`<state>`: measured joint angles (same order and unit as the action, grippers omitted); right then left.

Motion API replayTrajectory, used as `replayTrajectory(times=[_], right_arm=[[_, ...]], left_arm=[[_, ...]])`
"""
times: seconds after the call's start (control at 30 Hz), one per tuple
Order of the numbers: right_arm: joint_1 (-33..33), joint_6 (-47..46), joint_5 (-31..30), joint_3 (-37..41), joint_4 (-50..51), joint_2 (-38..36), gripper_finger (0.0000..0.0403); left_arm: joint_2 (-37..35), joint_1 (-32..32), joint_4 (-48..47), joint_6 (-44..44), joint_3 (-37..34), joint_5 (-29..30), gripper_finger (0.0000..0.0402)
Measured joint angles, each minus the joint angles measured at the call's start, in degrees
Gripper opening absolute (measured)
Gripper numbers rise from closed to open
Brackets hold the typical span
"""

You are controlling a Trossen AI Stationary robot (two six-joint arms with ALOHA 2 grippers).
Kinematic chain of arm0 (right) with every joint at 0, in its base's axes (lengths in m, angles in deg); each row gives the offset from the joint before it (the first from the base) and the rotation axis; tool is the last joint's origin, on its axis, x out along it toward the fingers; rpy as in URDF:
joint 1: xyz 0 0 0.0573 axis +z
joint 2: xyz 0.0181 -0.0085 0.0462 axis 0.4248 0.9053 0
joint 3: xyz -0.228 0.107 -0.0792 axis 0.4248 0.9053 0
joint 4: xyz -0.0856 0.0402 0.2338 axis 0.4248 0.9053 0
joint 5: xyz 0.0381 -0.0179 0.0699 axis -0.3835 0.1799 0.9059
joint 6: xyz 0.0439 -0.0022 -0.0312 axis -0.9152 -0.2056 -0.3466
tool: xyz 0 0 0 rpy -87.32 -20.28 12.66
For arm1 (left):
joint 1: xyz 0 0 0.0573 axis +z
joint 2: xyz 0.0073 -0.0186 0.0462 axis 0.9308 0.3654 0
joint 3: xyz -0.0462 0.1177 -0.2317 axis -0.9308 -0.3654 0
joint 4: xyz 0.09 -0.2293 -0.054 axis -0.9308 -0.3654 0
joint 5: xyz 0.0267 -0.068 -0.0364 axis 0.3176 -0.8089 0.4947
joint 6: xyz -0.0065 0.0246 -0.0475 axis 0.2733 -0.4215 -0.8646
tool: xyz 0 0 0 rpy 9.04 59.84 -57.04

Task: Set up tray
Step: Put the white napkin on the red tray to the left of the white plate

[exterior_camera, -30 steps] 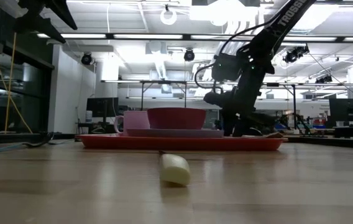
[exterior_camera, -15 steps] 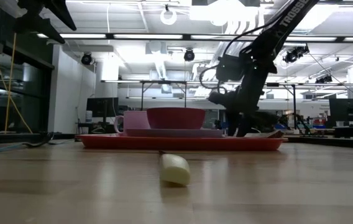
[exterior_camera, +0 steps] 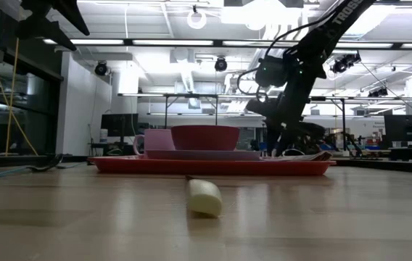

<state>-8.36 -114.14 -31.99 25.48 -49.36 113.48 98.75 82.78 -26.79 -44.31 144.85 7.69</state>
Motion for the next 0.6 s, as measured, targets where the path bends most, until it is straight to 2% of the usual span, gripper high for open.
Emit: replayTrajectory(times=[0.2, 0.6], right_arm=[[0.44, 0.98, -1.72, 0.0, 4.9, 0.39, 0.0078], [2.49, 0.87, -2.37, -0.09, 4.51, 3.0, 0.0078]], left_arm=[[0.0, 0.0, 0.0, -0.02, 0.0, 0.0, 0.0271], [-0.02, 0.0, 0.02, 0.0, 0.0, -0.69, 0.0271]])
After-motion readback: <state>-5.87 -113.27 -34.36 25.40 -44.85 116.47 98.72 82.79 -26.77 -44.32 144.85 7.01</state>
